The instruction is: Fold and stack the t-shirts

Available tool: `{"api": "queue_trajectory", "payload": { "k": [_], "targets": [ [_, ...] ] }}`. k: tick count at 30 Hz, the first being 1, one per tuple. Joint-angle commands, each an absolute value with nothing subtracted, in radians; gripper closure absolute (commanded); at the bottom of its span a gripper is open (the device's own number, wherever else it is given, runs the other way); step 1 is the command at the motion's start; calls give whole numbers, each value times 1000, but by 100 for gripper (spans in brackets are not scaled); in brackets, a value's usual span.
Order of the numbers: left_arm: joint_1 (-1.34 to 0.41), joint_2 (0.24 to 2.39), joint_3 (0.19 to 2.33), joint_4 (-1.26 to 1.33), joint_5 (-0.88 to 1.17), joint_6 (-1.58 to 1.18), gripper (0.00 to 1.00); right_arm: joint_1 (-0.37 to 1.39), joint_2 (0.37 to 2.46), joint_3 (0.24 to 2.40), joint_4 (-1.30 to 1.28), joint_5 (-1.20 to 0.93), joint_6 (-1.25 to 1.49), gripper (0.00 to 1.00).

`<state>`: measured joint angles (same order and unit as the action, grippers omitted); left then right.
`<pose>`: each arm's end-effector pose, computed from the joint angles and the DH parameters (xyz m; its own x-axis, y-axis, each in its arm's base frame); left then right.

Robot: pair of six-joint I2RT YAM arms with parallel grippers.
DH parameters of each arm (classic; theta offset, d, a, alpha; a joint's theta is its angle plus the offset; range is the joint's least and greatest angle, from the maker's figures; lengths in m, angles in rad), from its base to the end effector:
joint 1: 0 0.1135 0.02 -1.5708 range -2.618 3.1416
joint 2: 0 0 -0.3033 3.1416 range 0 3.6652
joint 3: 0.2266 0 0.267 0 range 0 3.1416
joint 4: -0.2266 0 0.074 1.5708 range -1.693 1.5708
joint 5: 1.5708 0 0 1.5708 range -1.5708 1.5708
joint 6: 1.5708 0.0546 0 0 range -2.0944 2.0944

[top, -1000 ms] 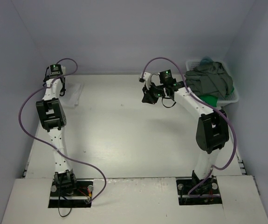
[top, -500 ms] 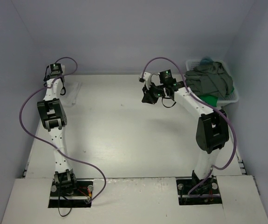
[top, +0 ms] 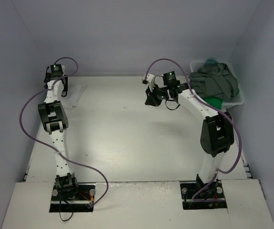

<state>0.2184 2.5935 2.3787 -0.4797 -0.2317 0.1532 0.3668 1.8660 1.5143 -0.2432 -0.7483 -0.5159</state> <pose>0.6255 0.1517 0.1933 -0.6759 0.0021 -0.7370 -0.2833 0.9224 0.2625 0.4232 0.2024 0.3065 -0.0659 -0.4126 -0.9085 -0.9442 0.3201 -0.0769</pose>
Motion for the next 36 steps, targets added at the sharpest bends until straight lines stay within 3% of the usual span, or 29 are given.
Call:
{"api": "queue_trajectory", "payload": {
  "k": [1, 18, 28, 32, 36],
  "targets": [
    [210, 2493, 2396, -468, -206, 135, 35, 362, 1825, 1522, -212, -778, -503, 100],
    [199, 2244, 2406, -546, -235, 187, 33, 362, 1789, 1520, -213, -746, -512, 100],
    [196, 1790, 2071, -696, 234, 95, 32, 319, 1599, 1459, -108, -425, -443, 97],
    [196, 1619, 1929, -765, 469, 104, 32, 262, 1517, 1390, -45, -273, -413, 77],
    [196, 1461, 1836, -842, 632, 123, 33, 143, 1450, 1358, -43, -184, -368, 74]
  ]
}}
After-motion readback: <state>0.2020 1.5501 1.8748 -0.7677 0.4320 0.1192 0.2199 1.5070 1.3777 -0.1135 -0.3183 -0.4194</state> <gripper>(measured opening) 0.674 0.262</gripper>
